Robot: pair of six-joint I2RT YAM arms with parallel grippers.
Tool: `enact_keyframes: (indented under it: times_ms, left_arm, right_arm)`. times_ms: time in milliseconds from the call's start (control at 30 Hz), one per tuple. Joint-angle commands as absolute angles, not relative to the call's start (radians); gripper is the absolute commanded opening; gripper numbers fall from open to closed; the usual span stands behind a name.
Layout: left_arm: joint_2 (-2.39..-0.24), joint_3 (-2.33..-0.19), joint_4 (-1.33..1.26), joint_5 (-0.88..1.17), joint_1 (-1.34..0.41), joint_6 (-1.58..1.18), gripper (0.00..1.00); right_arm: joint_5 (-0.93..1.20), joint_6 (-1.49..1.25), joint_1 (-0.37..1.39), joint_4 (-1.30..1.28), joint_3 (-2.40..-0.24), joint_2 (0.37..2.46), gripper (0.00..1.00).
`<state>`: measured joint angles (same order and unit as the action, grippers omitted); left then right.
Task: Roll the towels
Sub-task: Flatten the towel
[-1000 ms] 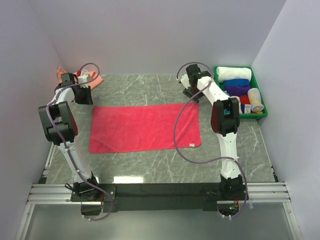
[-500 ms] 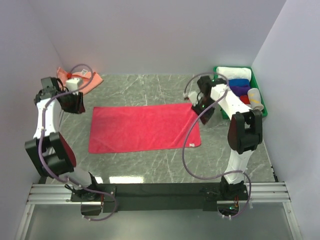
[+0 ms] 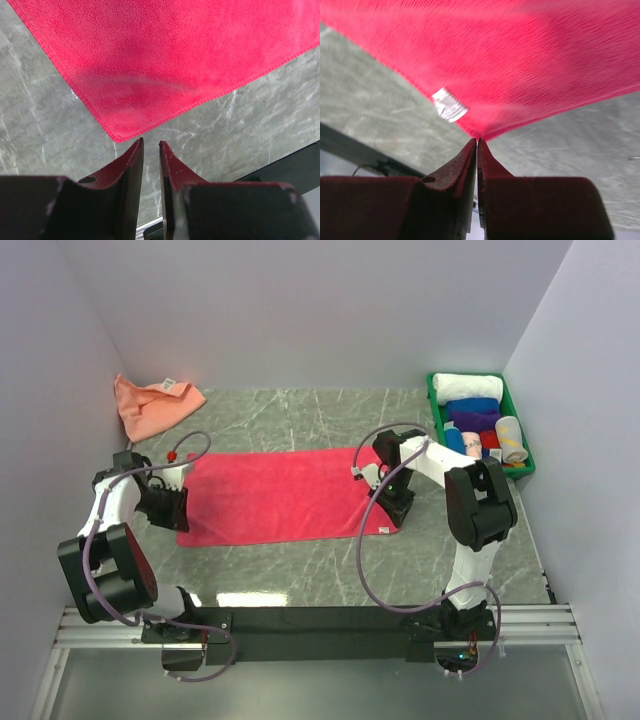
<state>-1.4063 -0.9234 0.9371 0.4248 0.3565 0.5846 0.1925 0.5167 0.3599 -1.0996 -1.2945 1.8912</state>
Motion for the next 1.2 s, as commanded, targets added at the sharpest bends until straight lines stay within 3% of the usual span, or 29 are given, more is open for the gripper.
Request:
enact_keyframes:
  times_ms: [0, 467, 867, 1167]
  left_arm:
    - [-1.350, -0.913, 0.936, 0.436, 0.357, 0.610, 0.25]
    - [-1.377, -0.858, 0.877, 0.357, 0.357, 0.608, 0.21]
    - [-1.474, -0.789, 0.761, 0.367, 0.356, 0.511, 0.16]
    - [-1.502, -0.790, 0.733, 0.117, 0.380, 0.517, 0.06]
  right_arm:
    - [0.160, 0.469, 0.359, -1.025, -1.287, 1.893, 0.10]
    - [0.094, 0.469, 0.376, -0.937, -1.100, 1.890, 0.08]
    - [0.083, 0.469, 0.376, -0.931, -1.083, 1.885, 0.08]
    - [0.031, 0.486, 0.353, -0.937, -1.043, 1.891, 0.07]
